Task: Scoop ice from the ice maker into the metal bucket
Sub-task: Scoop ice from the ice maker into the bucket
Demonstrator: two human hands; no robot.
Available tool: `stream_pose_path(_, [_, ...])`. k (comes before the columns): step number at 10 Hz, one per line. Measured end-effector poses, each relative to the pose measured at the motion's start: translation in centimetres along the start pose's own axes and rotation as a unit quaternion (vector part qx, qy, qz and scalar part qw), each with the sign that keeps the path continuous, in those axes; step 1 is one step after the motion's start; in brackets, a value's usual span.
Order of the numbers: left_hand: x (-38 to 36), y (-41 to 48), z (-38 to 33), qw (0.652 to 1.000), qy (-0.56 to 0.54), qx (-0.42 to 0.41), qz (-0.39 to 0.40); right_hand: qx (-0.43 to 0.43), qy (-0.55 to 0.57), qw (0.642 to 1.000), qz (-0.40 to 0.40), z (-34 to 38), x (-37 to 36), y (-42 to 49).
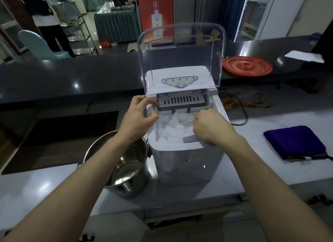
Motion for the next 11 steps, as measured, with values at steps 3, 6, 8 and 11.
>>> stream_pose_path(3, [-0.1,0.1,0.2,1.0,0.004,-0.007,-0.002,0.009,-0.027,1.0,-0.01,-0.3,-0.5,0.5])
stream_pose_path(6, [-0.1,0.6,0.8,1.0,0.004,-0.017,-0.006,0.01,-0.016,1.0,-0.025,-0.8,-0.1,0.7])
stream_pose_path(8, [-0.3,0.7,1.0,1.0,0.011,-0.02,-0.004,0.001,0.003,0.998,-0.065,-0.4,1.0,0.6])
stream_pose_path(11, [-0.4,0.9,1.3,1.0,0.006,-0.019,-0.005,-0.022,0.023,0.995,-0.098,-0.1,1.9,0.5])
Point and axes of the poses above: each hand's wrist, its own y-axis towards the middle knuckle, its own x-axis out of the back of the hand, z = x × y, the point moved 6 cm from there along y, towards the middle knuckle, and after that the axes turned 8 degrees about x, right-handed, at the moved point
